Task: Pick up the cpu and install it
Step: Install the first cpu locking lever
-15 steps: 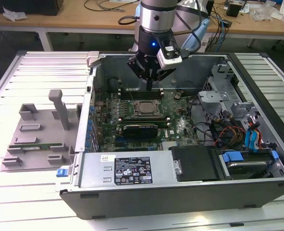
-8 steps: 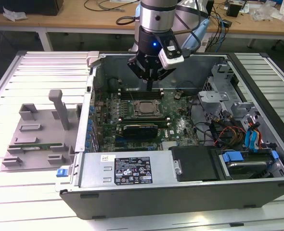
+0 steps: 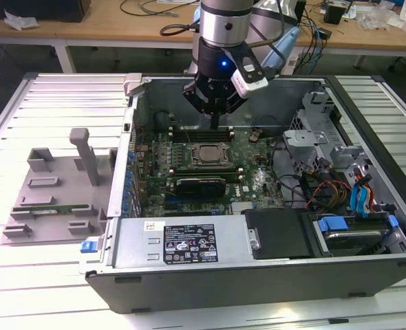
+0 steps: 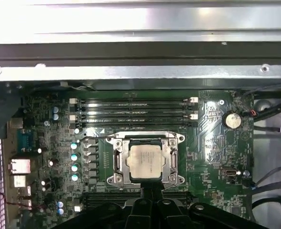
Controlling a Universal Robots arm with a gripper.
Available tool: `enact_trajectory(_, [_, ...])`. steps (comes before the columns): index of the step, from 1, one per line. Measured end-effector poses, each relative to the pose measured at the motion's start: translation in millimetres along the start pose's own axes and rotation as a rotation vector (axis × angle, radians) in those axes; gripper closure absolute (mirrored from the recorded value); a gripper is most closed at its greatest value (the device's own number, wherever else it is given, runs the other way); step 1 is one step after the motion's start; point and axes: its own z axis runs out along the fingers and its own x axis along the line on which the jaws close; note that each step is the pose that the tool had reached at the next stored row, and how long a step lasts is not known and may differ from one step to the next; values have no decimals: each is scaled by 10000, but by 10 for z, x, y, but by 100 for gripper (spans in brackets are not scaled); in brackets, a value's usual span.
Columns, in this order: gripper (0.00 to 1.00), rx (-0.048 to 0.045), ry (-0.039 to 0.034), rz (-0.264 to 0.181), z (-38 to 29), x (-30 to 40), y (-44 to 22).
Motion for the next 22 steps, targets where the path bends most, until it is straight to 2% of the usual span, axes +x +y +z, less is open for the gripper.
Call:
enact_trajectory(4, [89, 8, -2, -24, 0, 0, 0])
enact_trajectory(9, [89, 7, -2, -23, 3, 92, 1])
enact_trajectory(22, [89, 6, -1, -24, 29, 227, 1])
